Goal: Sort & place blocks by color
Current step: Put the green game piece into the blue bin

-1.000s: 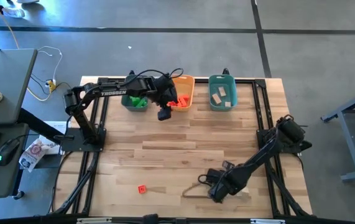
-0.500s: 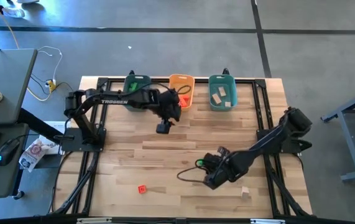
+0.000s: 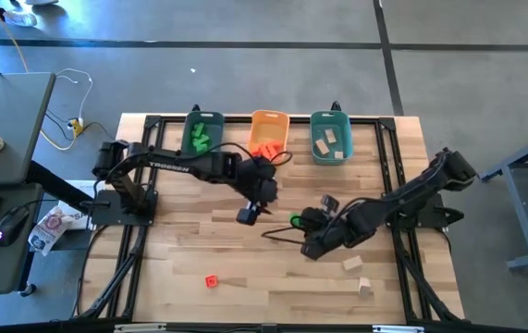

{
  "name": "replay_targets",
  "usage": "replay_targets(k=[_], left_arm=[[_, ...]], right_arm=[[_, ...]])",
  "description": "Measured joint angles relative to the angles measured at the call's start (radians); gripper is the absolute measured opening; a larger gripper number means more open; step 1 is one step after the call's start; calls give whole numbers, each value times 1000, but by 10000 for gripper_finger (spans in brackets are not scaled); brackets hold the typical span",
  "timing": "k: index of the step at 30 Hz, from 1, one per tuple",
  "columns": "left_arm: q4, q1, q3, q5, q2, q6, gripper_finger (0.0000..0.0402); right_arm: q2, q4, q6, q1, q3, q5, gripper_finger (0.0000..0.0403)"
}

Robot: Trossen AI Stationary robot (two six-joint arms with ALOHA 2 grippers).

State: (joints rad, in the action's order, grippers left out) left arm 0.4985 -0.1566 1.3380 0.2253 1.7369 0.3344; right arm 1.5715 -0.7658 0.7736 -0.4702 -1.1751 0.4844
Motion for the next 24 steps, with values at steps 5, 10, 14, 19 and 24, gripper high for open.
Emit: replay_targets(k=[5, 10, 14, 19, 24], left_arm=[[-107, 38, 0, -2, 0, -57, 223], [-180, 62, 0, -2, 0, -95, 223], [-203, 75, 0, -1, 0, -97, 223], [-213, 87, 0, -21, 0, -121, 223], [-211, 87, 0, -84, 0, -173, 223]], right_arm=[[-12, 16, -81, 22, 0, -7, 105], [-14, 36, -130, 43, -1, -18, 105], [-14, 48, -154, 61, -1, -25, 105], [-14, 82, -183, 74, -1, -25, 105], [-14, 150, -215, 78, -2, -22, 105]])
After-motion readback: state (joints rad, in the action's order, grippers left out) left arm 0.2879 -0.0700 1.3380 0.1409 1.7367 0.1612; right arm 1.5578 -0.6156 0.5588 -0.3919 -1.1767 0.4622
